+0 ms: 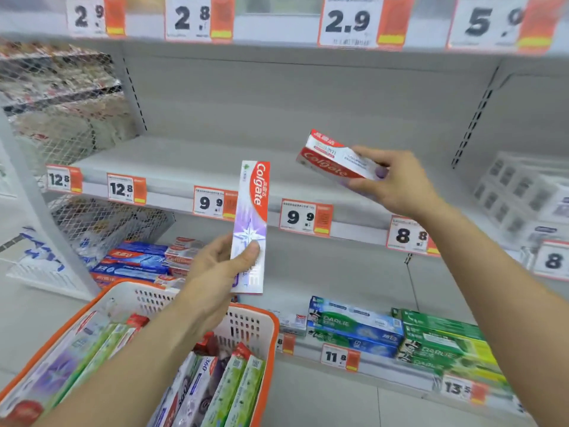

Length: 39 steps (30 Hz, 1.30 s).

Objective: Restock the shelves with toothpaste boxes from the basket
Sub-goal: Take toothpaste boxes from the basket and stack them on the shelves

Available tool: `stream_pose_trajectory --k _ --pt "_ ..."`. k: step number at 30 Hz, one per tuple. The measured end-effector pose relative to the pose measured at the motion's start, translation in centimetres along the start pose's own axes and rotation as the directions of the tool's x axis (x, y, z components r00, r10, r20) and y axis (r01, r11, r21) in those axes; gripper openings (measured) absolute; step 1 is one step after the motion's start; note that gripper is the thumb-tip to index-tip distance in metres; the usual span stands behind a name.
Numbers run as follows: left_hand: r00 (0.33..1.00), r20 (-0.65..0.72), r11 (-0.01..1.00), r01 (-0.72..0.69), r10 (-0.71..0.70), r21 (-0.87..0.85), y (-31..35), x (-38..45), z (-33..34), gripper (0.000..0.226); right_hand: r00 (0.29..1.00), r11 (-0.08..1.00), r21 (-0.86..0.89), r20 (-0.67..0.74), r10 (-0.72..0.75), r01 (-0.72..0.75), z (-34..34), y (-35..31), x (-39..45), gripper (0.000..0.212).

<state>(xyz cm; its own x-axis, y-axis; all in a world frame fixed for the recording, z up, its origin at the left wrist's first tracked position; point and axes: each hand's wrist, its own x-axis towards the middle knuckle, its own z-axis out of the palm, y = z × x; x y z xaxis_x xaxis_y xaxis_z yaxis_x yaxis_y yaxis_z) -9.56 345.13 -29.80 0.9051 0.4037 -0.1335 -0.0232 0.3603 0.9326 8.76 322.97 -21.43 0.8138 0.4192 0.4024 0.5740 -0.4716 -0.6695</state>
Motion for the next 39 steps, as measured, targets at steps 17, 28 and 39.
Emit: stream_pose_trajectory --k 17,28,39 --pt "0.996 0.006 0.979 -0.087 0.089 -0.185 -0.7 6.5 1.3 0.062 0.915 0.986 0.160 0.403 -0.025 -0.044 4.6 -3.7 1.7 0.043" --pt "0.885 -0.082 0.888 -0.453 0.459 0.083 2.2 6.9 4.0 0.066 0.939 0.961 0.273 0.316 -0.136 0.047 4.5 -3.2 2.3 0.045" --pt "0.850 0.202 0.606 -0.496 0.487 0.622 4.8 14.2 8.1 0.048 0.987 0.992 0.042 -0.121 -0.110 0.116 -2.8 4.5 4.3 0.030"
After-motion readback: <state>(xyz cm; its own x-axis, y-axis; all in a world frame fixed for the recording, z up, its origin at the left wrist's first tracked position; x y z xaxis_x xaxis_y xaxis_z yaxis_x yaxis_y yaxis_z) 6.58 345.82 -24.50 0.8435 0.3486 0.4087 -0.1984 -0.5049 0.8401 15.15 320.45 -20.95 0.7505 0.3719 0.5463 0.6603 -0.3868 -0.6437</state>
